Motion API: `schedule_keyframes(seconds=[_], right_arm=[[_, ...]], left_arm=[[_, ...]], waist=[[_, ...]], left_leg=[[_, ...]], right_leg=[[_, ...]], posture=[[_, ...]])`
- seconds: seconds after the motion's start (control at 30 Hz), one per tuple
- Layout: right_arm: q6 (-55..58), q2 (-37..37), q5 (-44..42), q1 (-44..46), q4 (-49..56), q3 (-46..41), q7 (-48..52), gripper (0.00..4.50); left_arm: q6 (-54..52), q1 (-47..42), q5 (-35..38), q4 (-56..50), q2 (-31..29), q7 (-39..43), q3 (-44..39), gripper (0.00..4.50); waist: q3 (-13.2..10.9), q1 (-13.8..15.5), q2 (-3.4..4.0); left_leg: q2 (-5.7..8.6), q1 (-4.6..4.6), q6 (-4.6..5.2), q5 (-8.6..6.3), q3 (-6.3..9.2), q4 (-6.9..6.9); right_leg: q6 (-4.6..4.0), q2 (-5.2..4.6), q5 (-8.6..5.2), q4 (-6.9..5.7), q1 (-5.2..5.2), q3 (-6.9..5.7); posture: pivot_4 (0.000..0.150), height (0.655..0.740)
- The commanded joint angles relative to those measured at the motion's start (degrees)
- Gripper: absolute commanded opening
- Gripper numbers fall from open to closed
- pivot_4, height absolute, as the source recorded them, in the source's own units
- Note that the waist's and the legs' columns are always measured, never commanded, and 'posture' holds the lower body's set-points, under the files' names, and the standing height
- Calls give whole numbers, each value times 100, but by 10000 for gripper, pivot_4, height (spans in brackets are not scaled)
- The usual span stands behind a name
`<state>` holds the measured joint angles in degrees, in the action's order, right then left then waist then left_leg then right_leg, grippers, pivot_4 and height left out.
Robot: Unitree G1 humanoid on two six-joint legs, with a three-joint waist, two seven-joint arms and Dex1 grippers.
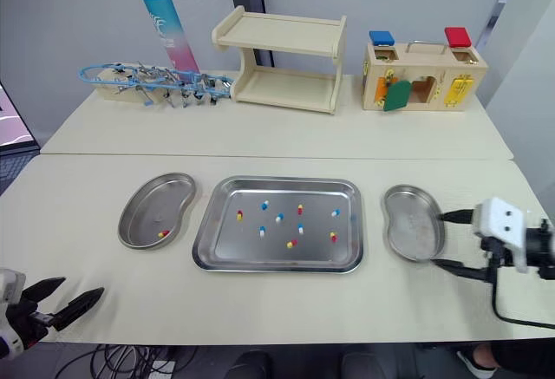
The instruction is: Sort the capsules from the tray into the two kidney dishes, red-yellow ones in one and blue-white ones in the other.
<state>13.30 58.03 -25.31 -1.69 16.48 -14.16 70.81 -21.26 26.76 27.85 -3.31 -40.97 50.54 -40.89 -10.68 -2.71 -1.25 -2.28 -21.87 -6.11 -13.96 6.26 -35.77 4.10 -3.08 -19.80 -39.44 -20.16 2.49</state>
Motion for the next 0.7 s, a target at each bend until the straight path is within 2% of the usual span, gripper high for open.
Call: schedule_keyframes(seconds=[0.03, 0.1, 0.27, 0.5, 0.7], right_arm=[[343, -568, -293, 125, 881, 427, -626, 45000], [316, -1179, -178, 98, 1221, 921, -1062, 45000], [109, -2051, 417, -32, 1401, 1569, -1868, 45000], [-165, -2437, 860, -481, 1511, 2019, -2277, 45000], [-496, -2610, 1183, -760, 1511, 2366, -2464, 45000]], left_arm=[[-152, 176, 196, -532, 80, -57, -143, 44572], [-277, 259, 301, -850, 135, -102, -139, 44572], [-494, 386, 480, -1388, 137, -96, -208, 44572], [-692, 248, 716, -2112, -272, 169, -106, 44572], [-876, -532, 879, -2301, -692, 321, 455, 44572]], waist=[[4, 12, -7], [9, 31, -15], [9, 78, -15], [11, 100, -18], [10, 90, -16]], left_leg=[[0, -1, 0, 0, 0, 0], [-1, 0, 0, 0, 4, 2], [0, -2, -2, 0, 1, -1], [-2, -1, -2, -1, 4, 1], [-2, 0, -2, -1, 3, 1]], right_leg=[[0, 0, 0, 1, 0, 0], [1, 1, 1, 3, 1, -3], [3, 0, 3, 7, 0, 0], [0, 2, 4, 10, 0, -3], [0, 3, 4, 9, 0, -2]], posture=[[1500, 7400], [1500, 7400], [1500, 7400], [1500, 7400], [1500, 7400]])
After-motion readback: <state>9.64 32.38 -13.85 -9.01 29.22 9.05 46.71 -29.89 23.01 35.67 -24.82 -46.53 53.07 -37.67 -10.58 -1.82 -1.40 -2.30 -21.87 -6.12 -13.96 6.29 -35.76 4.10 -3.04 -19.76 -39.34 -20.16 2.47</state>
